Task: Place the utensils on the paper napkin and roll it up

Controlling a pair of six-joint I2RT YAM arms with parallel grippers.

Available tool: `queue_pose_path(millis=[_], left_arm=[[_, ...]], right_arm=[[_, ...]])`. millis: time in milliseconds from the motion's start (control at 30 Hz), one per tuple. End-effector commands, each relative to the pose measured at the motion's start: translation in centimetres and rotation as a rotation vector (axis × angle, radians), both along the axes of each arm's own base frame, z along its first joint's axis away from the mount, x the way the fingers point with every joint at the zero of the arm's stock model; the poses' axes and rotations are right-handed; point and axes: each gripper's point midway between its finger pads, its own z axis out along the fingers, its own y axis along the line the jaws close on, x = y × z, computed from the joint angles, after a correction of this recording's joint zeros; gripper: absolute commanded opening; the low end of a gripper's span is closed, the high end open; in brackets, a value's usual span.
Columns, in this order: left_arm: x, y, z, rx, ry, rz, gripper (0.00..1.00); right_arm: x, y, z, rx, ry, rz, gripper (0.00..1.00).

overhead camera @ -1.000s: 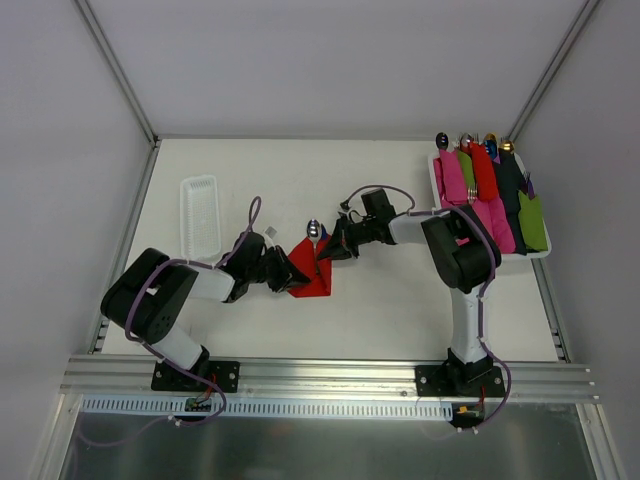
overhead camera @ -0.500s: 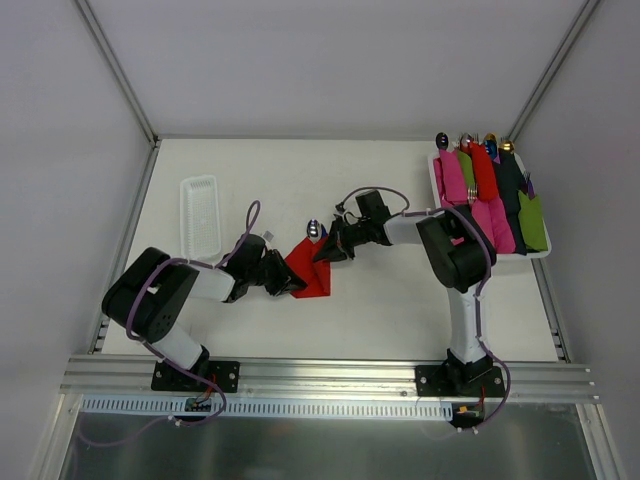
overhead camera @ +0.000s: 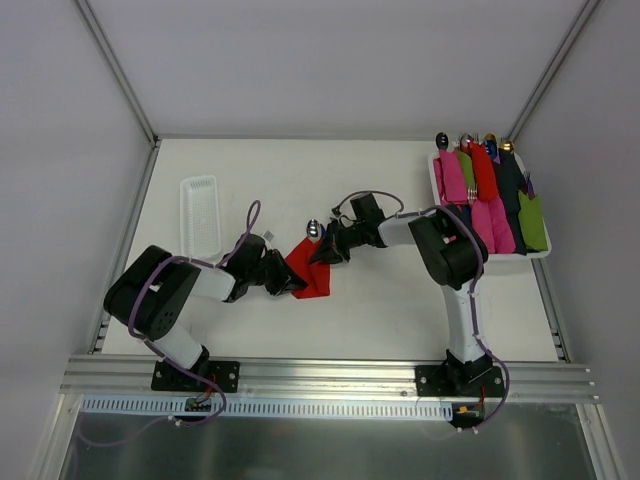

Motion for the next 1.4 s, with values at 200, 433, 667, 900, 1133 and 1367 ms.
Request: queue_pose_path(millis=[200, 433, 667, 900, 1133, 1367], left_arm=[[-0.1, 1.3, -0.7, 0.043, 0.006, 0.032, 0.00], [0.0, 2.5, 1.5, 0.020, -0.064, 0.076, 0.00], [0.0, 2.5, 6.3, -0.026, -0.215, 0.033, 0.00], [1.1, 1.6, 8.8, -0.008, -0.281, 0.043, 0.03], [2.3, -0.9, 9.1, 0.030, -0.280, 0.036, 0.06], [3.6, -1.6, 7.5, 0.091, -0.218, 0.087, 0.07]], right_arm=[[0.6, 1.2, 0.0, 0.010, -0.001, -0.002, 0.54], [0.7, 1.4, -0.4, 0.007, 0.013, -0.014, 0.63], [0.8, 1.3, -1.0, -0.010, 0.030, -0.036, 0.66], [0.9, 1.4, -1.0, -0.024, 0.052, -0.061, 0.84], [0.6, 1.3, -1.4, -0.041, 0.066, -0.075, 0.93], [0.4, 1.3, -1.6, -0.052, 0.077, -0.083, 0.99]])
